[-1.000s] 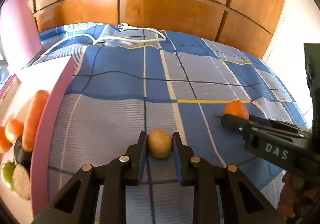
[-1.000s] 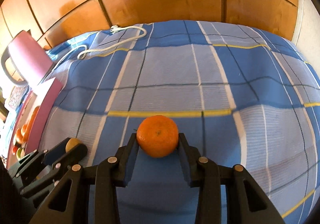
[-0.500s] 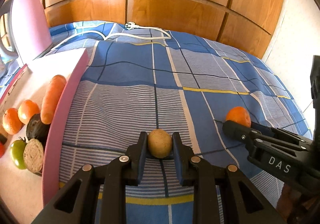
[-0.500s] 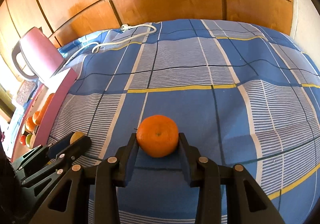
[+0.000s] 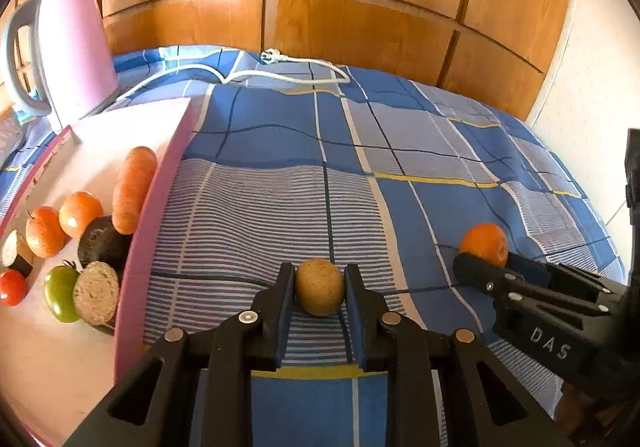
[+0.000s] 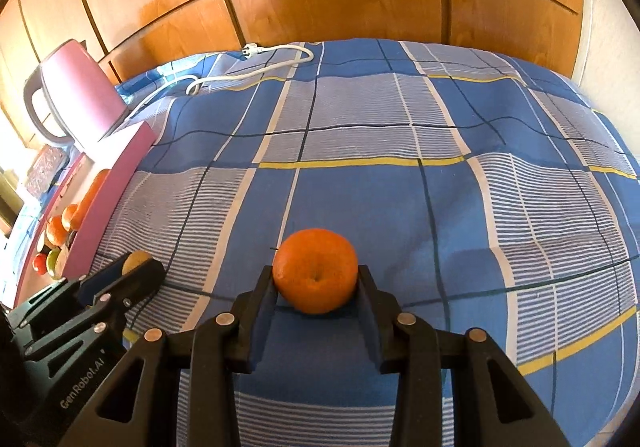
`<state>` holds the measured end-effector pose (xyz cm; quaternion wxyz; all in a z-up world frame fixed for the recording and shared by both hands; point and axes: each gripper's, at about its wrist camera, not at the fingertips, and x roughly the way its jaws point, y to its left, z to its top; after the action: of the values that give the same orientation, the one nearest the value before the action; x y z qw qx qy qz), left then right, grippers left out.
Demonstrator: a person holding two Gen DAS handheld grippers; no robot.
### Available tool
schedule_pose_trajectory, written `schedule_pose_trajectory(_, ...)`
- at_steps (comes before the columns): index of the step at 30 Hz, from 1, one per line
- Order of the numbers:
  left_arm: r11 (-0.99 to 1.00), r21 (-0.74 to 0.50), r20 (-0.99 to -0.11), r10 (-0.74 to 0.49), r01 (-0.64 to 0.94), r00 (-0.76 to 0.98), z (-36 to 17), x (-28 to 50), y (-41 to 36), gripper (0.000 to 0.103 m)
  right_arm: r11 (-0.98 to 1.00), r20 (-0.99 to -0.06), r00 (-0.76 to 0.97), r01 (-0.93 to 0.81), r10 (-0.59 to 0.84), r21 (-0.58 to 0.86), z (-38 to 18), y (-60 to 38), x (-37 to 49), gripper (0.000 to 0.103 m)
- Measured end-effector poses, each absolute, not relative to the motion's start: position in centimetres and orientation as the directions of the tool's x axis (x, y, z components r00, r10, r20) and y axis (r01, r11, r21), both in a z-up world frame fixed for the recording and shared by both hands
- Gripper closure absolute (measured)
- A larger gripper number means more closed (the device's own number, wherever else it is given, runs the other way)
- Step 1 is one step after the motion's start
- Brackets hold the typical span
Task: Organize fruits
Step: 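Lift yellow fruit and orange in both tools toward the tray, then carry yellow fruit in left tool while right tool carries orange over the tray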
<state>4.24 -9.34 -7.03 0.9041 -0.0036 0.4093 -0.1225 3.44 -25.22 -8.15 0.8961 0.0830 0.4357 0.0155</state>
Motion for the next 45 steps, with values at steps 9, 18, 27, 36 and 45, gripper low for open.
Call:
schedule_pose_trajectory(9, 0.969, -0.099, -0.718, -0.226, 0.224, 0.658, -6.0, 3.4, -9.2, 0.078, 0.99, -0.778, 0.622, 0.026, 0.091, 0.136, -8.1, -24.2, 2.5, 0.064)
schedule_pose_trajectory(18, 0.97, -0.101, -0.703, -0.228, 0.223, 0.674, -5.2, 2.8, -9.1, 0.078, 0.99, -0.777, 0.619, 0.003, 0.112, 0.144, -8.0, -23.4, 1.9, 0.064)
schedule_pose_trajectory(27, 0.967, -0.095, -0.681, -0.236, 0.237, 0.693, -4.2, 2.2, -9.2, 0.078, 0.991, -0.784, 0.611, 0.001, 0.108, 0.137, -8.2, -23.0, 2.0, 0.064)
schedule_pose_trajectory(36, 0.969, -0.097, -0.693, -0.23, 0.227, 0.683, -4.5, 2.4, -9.1, 0.078, 0.996, -0.759, 0.647, -0.003, 0.07, 0.09, -8.6, -22.5, 1.9, 0.063)
schedule_pose_trajectory(45, 0.969, -0.098, -0.707, -0.229, 0.227, 0.67, -5.2, 2.7, -9.1, 0.078, 0.994, -0.727, 0.679, -0.041, 0.101, 0.1, -8.8, -22.4, 1.8, 0.049)
